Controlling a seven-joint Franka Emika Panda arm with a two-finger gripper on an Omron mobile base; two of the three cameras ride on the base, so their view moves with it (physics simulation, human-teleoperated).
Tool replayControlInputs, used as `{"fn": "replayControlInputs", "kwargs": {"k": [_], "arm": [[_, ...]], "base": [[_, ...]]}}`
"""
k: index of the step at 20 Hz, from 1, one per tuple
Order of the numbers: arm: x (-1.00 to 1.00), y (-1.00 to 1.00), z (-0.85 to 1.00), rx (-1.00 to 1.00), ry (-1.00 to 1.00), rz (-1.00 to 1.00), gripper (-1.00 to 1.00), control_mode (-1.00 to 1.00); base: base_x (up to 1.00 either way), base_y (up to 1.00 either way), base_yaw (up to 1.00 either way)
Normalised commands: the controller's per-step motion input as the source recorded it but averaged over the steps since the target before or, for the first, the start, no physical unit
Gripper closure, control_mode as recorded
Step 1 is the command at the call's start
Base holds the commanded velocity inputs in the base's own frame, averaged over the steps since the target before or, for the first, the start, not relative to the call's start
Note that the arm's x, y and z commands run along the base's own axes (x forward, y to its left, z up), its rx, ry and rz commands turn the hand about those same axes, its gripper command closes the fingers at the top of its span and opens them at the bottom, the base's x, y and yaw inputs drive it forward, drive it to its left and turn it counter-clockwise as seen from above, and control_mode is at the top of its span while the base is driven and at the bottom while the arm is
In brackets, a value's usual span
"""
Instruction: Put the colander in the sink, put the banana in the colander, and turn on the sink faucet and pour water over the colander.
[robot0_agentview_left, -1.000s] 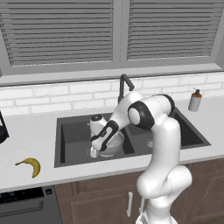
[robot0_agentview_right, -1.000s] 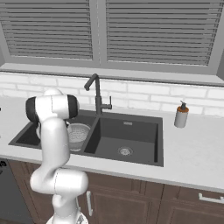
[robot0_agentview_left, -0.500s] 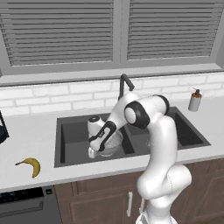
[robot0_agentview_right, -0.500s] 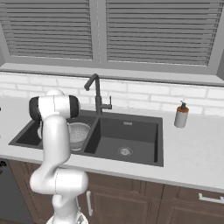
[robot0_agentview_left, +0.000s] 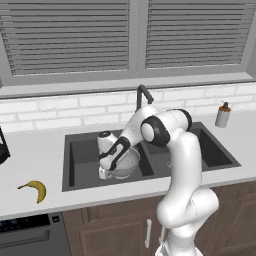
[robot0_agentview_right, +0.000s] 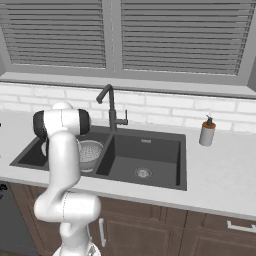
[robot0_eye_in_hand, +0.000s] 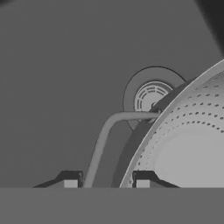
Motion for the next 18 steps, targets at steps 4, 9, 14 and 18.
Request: {"fn": "replayControlInputs", "kwargs": {"k": [4,9,14,18], "arm": [[0.0,0.0,0.0,0.0,0.0,0.0,-1.0,-1.0],[0.0,-0.02,0.17,0.0,0.0,-0.02,-1.0,-1.0],[-0.3,-0.02,0.48,0.0,0.0,-0.09,-1.0,-1.0],[-0.42,0.0,0.47,0.01,0.0,-0.12,-1.0,-1.0]], "base": [[0.0,0.0,0.0],[0.0,0.0,0.0],[0.0,0.0,0.0],[0.0,0.0,0.0]]}}
